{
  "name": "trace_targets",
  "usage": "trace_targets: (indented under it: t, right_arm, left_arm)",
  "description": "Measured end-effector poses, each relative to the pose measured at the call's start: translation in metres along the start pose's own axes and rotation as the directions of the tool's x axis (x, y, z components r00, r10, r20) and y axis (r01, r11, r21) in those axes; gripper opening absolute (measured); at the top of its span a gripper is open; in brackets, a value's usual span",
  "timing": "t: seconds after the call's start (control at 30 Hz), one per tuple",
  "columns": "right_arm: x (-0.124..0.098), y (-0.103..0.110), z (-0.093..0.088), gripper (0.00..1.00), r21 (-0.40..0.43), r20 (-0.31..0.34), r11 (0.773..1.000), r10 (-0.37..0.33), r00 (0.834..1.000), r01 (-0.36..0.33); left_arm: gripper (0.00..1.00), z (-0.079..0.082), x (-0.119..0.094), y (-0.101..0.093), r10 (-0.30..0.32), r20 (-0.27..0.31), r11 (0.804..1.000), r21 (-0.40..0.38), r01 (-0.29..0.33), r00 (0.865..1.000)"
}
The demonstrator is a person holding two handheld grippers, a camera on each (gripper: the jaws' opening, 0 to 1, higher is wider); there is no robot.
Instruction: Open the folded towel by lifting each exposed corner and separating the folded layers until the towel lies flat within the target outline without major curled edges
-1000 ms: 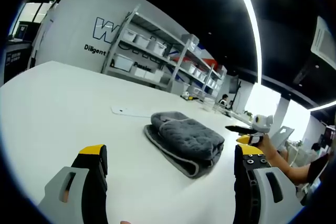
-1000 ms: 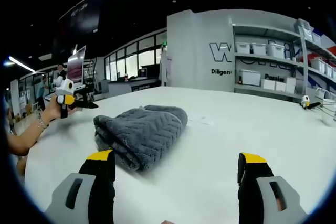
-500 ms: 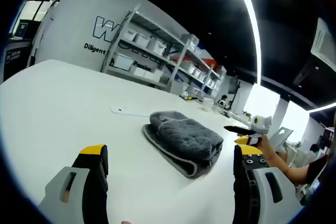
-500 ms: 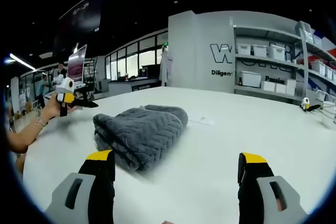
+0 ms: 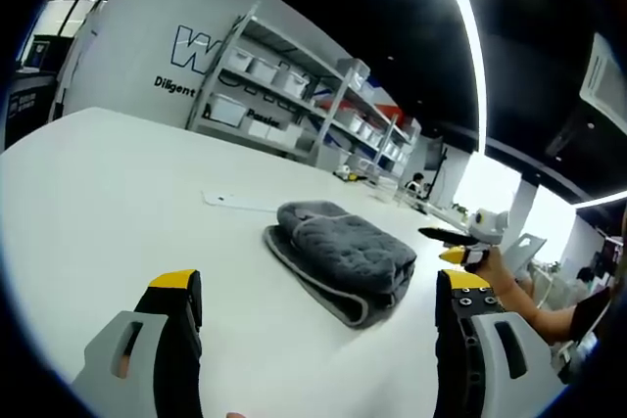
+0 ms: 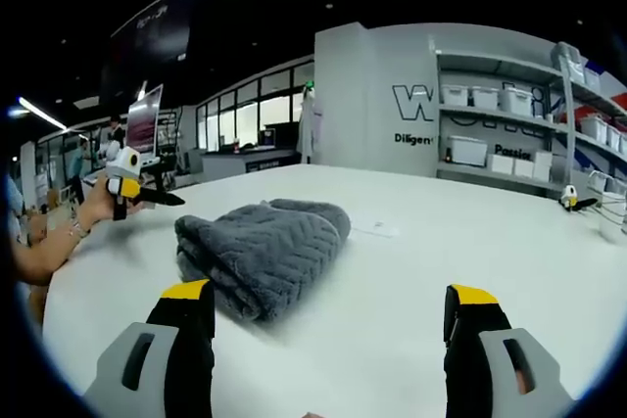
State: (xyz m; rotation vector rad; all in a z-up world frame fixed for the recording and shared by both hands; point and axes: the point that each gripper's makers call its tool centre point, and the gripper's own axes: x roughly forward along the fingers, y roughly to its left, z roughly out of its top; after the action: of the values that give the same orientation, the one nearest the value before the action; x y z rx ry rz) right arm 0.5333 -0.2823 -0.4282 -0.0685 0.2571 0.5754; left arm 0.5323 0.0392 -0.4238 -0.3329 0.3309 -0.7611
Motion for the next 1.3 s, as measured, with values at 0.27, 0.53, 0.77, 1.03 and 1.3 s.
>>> trace_targets:
  t: [0.27, 0.53, 0.77, 1.03, 1.3]
  right_arm:
    - [0.0026, -0.0001, -0.0058, 0.98, -0.020, -0.034, 1.000, 0.003, 0.999, -0.004]
    - [0.0013, -0.0022, -0.0054, 0.98, -0.023, -0.037, 1.000, 0.000, 0.999, -0.001]
    - [-0.0027, -0.0026, -0.0013, 0.99, -0.025, -0.026, 1.000, -0.006, 1.000, 0.005]
    - [-0.0032, -0.0030, -0.0009, 0.99, -0.031, -0.034, 1.000, -0.004, 0.999, 0.003]
    - [-0.0036, -0.0022, 0.0014, 0.99, -0.038, -0.031, 0.999, -0.003, 1.000, 0.001]
  left_arm:
    - [0.98, 0.0003, -0.0006, 0.0006, 0.000, 0.001, 1.000, 0.001, 0.000, 1.000]
    - [0.98, 0.0002, -0.0014, -0.0019, -0.001, 0.001, 1.000, 0.004, 0.001, 1.000]
    - [0.98, -0.0004, -0.0016, -0.0021, -0.001, -0.001, 1.000, 0.003, 0.001, 1.000]
    - [0.98, -0.0015, -0.0014, -0.0016, 0.001, -0.004, 1.000, 0.002, -0.001, 1.000]
    - [0.98, 0.0020, -0.0017, 0.0013, 0.002, -0.003, 1.000, 0.004, -0.002, 1.000]
